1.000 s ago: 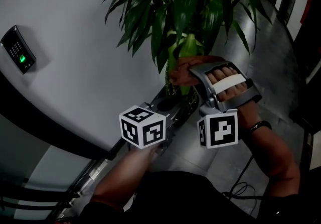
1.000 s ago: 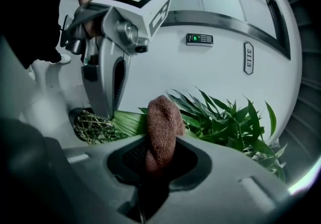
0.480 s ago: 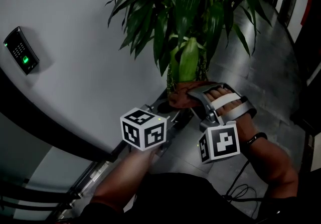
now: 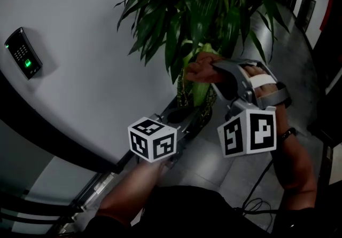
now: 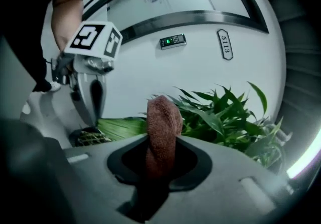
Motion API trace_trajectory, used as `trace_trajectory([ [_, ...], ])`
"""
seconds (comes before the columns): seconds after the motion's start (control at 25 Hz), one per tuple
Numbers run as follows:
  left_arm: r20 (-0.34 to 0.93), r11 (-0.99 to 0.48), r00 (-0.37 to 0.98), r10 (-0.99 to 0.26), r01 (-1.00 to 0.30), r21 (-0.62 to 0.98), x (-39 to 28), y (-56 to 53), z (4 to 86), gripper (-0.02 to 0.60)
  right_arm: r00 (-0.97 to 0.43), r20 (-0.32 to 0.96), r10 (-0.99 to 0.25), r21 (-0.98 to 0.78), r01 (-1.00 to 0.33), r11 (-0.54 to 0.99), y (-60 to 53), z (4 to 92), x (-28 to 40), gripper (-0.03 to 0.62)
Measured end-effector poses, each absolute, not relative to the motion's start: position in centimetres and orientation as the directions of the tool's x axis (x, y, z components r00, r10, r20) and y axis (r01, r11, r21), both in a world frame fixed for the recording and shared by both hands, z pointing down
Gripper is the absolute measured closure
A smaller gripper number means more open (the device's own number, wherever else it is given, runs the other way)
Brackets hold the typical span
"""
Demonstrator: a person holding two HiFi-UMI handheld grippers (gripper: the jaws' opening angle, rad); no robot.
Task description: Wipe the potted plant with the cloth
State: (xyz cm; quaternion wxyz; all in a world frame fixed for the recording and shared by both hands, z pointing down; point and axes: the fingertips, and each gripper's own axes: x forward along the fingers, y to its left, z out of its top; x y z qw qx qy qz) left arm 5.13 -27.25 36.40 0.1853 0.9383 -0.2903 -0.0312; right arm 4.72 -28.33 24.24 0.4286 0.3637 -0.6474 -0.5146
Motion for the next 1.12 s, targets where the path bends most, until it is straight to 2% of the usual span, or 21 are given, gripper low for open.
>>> trace_trajectory([
  [0.16,0.044,-0.769,0.834,-0.550,-0.526,0.364,5.2,-27.1,36.3,0.565,-0.299,0.007,-0.954,0.999,0.052,-0.009,-30.7,21.7,5.6,0.523],
  [0.28,0.038,-0.770,0.833,-0.553,-0.527,0.359,5.0,-27.1,36.0,0.565,-0.299,-0.047,-0.953,0.990,0.112,-0.084,-31.5,21.4,5.2,0.523],
  [0.48,0.038,-0.765,0.829,-0.558,-0.532,0.362,4.9,-27.1,36.0,0.565,-0.300,0.030,-0.953,0.987,0.162,-0.019,-31.9,23.5,4.3,0.523],
  [1.12,0.044,-0.756,0.823,-0.566,-0.539,0.370,4.9,-27.3,36.5,0.565,-0.319,0.204,-0.925,0.970,0.194,0.147,-30.3,29.3,4.1,0.523],
])
